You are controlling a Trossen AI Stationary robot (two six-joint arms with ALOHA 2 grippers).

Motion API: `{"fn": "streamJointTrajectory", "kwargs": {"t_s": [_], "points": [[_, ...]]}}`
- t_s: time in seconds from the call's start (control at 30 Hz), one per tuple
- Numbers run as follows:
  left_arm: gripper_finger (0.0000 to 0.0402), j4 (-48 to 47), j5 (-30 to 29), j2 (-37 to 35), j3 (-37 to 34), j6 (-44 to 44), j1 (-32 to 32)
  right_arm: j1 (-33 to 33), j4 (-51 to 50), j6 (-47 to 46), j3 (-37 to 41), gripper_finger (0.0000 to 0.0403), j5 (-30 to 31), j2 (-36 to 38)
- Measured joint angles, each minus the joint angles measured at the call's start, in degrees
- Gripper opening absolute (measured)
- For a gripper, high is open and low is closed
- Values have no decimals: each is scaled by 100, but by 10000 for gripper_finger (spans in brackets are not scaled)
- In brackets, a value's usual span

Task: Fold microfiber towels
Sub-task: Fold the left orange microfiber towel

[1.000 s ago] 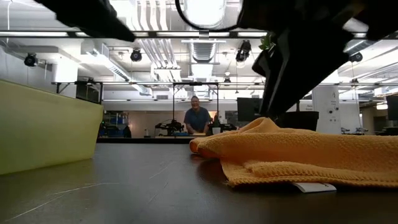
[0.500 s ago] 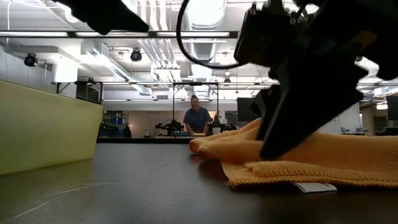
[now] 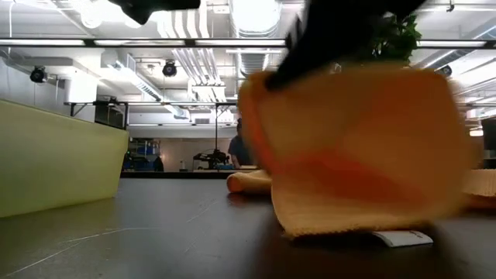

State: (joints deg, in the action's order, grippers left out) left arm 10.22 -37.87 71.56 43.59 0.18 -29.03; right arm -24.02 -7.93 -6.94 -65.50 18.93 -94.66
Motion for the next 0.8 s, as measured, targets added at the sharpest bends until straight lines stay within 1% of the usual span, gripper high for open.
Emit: {"fn": "streamJointTrajectory", "kwargs": {"t_s": [0.1,0.13,0.17,0.27,0.37,0.5,0.6,0.8], "points": [[34,25,-6,-129,2,233,113,227,195,305,-56,9,819,368],[44,11,-4,-164,2,293,159,334,303,408,-56,9,969,472],[55,-17,-1,-207,-1,348,198,449,447,536,-49,9,989,576],[91,-10,29,-296,-20,539,355,793,896,785,34,9,971,783],[125,-18,60,-310,-110,789,551,1159,1476,832,147,9,901,858],[157,-22,73,-286,-291,814,1009,1629,2026,1116,293,9,500,807],[168,-83,70,-297,-385,775,1341,1922,2262,1145,320,9,462,742],[171,-53,66,-331,-544,770,1747,2339,2349,1098,322,9,468,730]]}}
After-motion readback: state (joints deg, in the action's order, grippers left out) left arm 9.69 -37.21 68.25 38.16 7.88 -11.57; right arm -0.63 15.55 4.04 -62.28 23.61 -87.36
